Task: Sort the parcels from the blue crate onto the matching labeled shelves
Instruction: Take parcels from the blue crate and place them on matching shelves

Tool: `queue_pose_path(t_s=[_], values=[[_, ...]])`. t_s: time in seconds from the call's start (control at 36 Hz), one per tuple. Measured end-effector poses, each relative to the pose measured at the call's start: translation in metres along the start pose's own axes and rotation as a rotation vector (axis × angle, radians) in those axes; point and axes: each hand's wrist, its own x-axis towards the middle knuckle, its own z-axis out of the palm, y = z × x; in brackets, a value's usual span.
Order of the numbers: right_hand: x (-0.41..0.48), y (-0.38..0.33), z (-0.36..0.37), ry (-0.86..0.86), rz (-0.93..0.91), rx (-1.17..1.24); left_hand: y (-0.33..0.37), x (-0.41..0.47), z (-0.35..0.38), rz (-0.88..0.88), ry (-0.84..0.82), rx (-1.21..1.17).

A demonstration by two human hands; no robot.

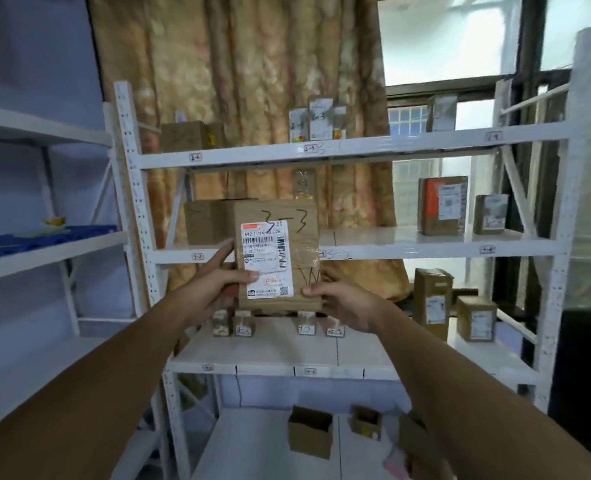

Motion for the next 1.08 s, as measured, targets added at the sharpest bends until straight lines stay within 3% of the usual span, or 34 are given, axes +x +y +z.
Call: queue_pose_path(t_s=[0.28,0.56,0.81,1.08], values=[[-0.035,-0.03,-0.063,0.202,-0.085,-0.186,-0.011,0.038,0.079,0.01,-0.041,0.114],[-0.019,-0.046,-0.129,0.461,-0.277,-0.242,-0.03,0.098,0.143,0.131,0.054,0.047],[0.043,-0.037,-0.171,0.559,-0.354,-0.3,-0.054,0.189,0.152,0.197,0.088,0.1],[0.171,-0.049,-0.228,0.626,-0.416,-0.414,-0.071,0.34,0.129,0.243,0.053,0.09]])
